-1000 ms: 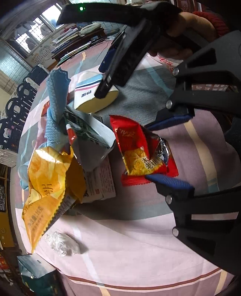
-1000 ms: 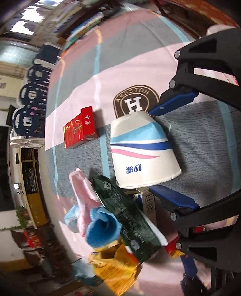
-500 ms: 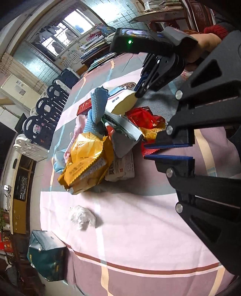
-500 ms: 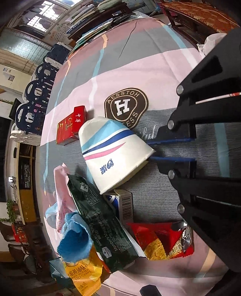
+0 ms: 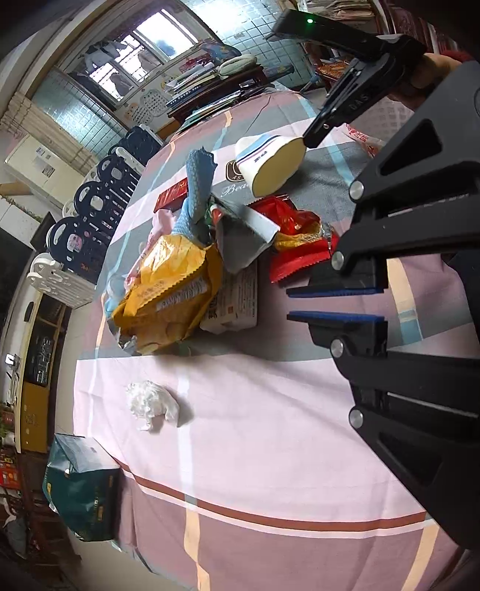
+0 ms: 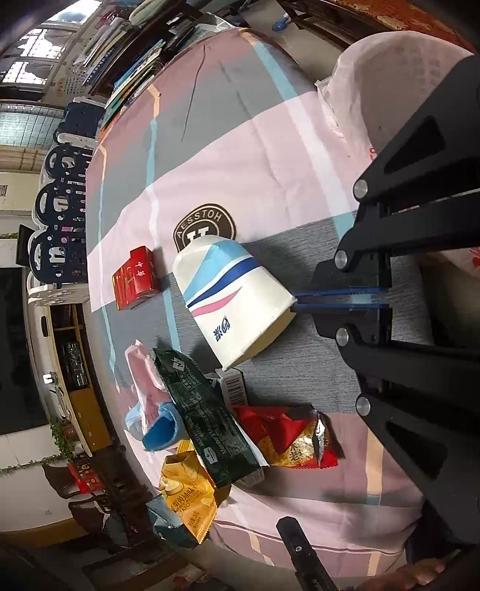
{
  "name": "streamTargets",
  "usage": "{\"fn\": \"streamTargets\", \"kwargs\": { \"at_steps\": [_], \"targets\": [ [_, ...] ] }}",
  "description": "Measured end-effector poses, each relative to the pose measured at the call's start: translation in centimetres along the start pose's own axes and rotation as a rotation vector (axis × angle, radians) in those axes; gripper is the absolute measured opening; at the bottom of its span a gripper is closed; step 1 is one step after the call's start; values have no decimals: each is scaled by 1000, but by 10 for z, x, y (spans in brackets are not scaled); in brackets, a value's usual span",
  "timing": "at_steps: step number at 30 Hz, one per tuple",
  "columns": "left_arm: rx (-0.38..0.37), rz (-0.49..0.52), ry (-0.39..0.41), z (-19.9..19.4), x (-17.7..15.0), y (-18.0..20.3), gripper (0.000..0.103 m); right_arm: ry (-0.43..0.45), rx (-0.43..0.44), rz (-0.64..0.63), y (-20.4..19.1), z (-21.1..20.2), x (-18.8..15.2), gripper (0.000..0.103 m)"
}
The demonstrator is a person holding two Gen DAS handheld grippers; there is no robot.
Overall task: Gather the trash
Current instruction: 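Lift the paper cup with the right tool while the left tool reaches the yellow chip bag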
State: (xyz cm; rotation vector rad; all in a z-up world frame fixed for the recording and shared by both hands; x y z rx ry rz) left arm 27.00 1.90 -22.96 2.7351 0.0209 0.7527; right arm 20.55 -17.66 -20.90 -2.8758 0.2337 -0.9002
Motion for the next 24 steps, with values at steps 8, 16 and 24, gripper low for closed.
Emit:
{"fn": "streamTargets", "kwargs": {
  "at_steps": [8,16,24],
  "targets": [
    [15,-75,0,-3,1,-18,35,-64,56,20,-6,6,-14,7],
    [5,-231,9,-11,7,-58,57,-31,93,98,6,-7,-16,70],
    [-23,50,-42,15,1,21,74,22,120,241,33,-17,-2,72]
  ]
}}
Point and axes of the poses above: each gripper's, at about its wrist camera, not at the fingertips, and z roughly the way its jaws point, y to its right, x to its top, the point moved 7 cm from there along z, roughly the way its jaws point, and after that the axes turned 6 degrees about x, right-handed, at the moved point
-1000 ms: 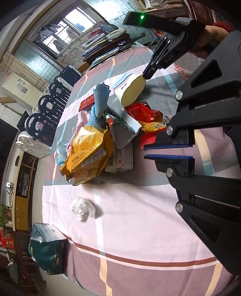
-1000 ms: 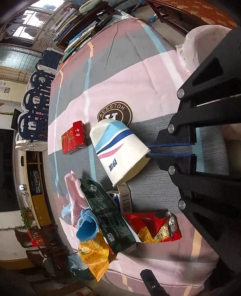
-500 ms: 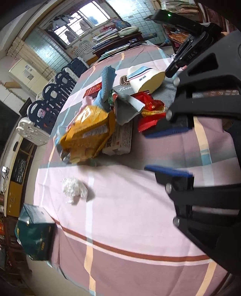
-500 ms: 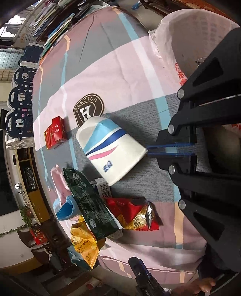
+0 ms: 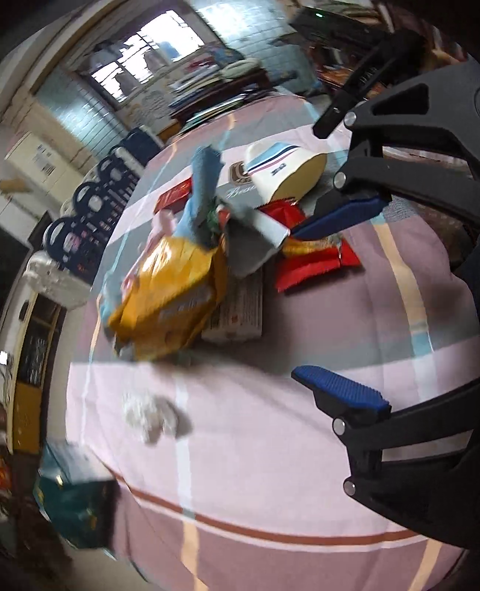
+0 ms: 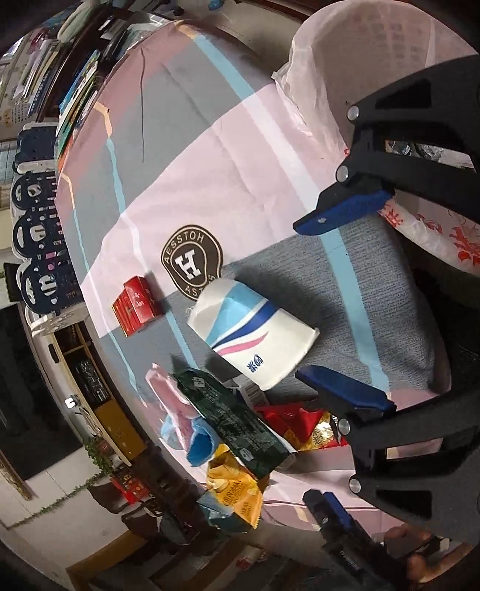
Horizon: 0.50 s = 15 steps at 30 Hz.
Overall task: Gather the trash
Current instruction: 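Lift the paper cup with the right tool while the left tool reaches the yellow chip bag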
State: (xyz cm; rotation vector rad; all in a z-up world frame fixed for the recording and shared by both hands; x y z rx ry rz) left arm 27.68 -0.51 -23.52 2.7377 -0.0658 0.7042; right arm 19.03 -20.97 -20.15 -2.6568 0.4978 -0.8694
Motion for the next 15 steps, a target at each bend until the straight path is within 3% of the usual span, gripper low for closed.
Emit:
{"fn": "streamTargets", "kwargs": {
  "at_steps": [3,5,7,8,9,11,12,15],
  "targets": [
    [-25,157,-72,18,-4,38,78,12,5,27,9,-7,4,72],
    [-25,202,-127,31,-8,49,78,15,6,28,12,-9,4,72],
    [-49,204,-170,41,-8,53,63,15,7,29,13,-9,5,72],
    [-58,192,-178,45,-6,52,43,11,10,28,12,-7,5,72],
    [-53,188,-159,47,-2,50,32,7,12,25,10,-5,6,72],
    [-46,210,-125,47,1,49,21,-1,16,14,4,0,9,72],
    [-64,215,-120,45,1,51,8,-5,22,10,0,4,12,72],
    [-89,196,-57,32,5,48,1,-14,18,16,-10,22,24,81]
  ]
}}
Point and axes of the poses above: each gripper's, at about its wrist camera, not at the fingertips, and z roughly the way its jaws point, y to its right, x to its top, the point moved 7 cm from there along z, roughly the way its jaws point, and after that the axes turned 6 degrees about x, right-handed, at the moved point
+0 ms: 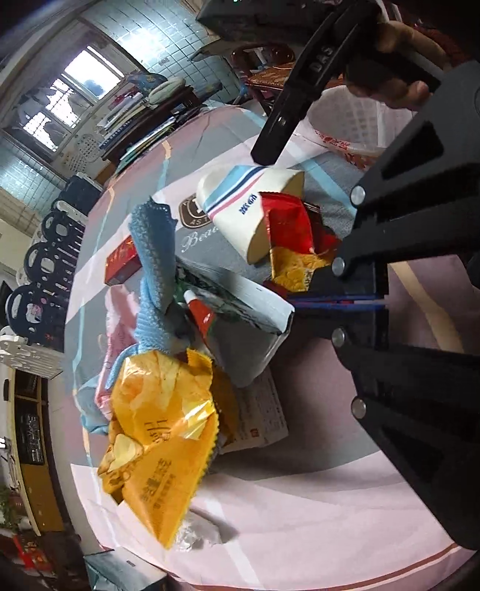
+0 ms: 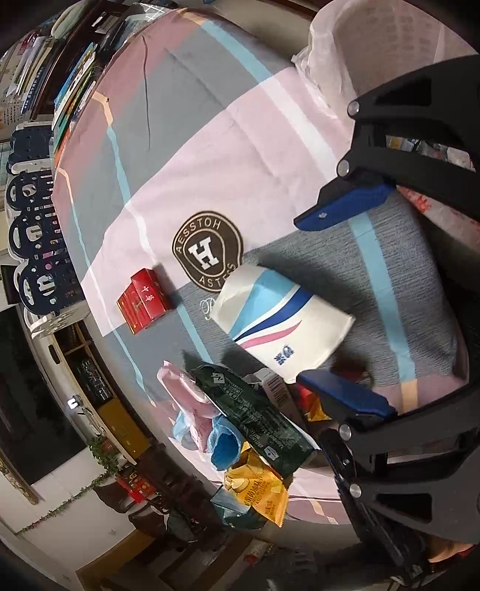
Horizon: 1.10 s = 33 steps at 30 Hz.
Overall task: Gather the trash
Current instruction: 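Lift the paper cup with the right tool while the left tool reaches the yellow chip bag, then grasp the yellow chip bag with the left tool and lift it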
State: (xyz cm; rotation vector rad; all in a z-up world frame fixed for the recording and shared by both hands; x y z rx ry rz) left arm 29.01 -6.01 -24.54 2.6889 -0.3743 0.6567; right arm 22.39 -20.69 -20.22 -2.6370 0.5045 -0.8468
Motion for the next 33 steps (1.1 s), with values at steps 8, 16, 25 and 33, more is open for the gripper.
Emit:
{"fn": "streamTargets", "kwargs": {
  "at_steps": [8,16,25,33],
  "targets": [
    [-57,-84,15,-21,-11,-19,1,-61,-70,120,3,53,19,82],
    [-97,-30,29,-21,-6,8,61,8,-2,45,-9,34,22,44],
    [-93,-217,121,-36,5,-29,66,105,39,50,11,-22,13,40],
    [-10,-424,306,-59,42,-77,84,119,62,92,35,-43,6,40]
  ]
}}
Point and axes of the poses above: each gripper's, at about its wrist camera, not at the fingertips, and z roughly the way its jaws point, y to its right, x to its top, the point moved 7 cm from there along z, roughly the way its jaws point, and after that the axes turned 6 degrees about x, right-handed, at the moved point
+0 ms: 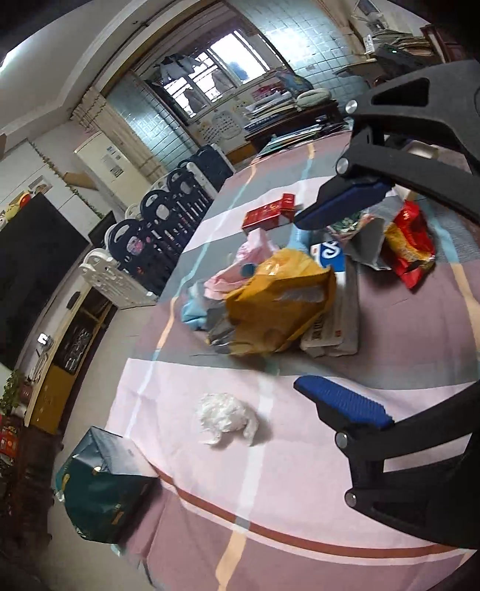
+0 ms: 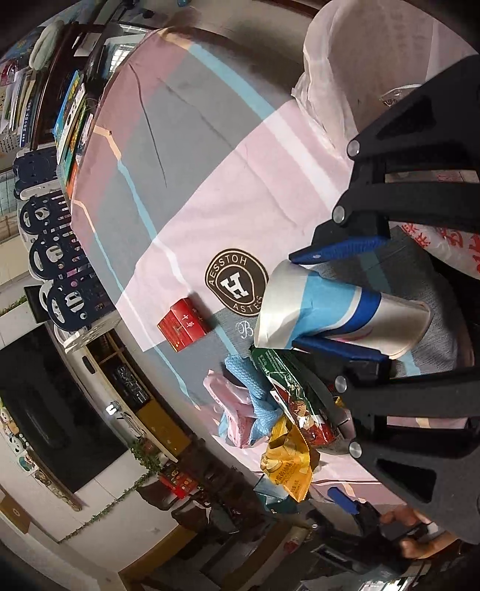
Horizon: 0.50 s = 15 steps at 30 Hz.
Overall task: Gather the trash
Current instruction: 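Grasp the yellow chip bag with the left tool and lift it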
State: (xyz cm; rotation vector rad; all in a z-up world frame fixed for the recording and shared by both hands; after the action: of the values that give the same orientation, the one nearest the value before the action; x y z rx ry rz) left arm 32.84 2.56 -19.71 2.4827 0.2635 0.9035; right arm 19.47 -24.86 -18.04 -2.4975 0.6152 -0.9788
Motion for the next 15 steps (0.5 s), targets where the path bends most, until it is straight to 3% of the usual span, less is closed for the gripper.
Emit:
{"fn": "streamTargets", "kwargs": {
  "at_steps": [2,4,6,9,15],
  "targets": [
    [-4,17,-9,13,7,6,84,-8,5,9,3,-1,-4,40],
    [42,77,-33,31,9,9,79,-18,11,10,3,-1,-9,40],
    [42,141,-66,45,5,17,38,-18,14,-3,1,1,-10,40],
    [29,212,-57,45,0,25,16,-11,23,-27,-5,1,-11,40],
    [-46,231,80,0,3,32,11,28,38,-82,-23,-6,-4,40]
  ]
}}
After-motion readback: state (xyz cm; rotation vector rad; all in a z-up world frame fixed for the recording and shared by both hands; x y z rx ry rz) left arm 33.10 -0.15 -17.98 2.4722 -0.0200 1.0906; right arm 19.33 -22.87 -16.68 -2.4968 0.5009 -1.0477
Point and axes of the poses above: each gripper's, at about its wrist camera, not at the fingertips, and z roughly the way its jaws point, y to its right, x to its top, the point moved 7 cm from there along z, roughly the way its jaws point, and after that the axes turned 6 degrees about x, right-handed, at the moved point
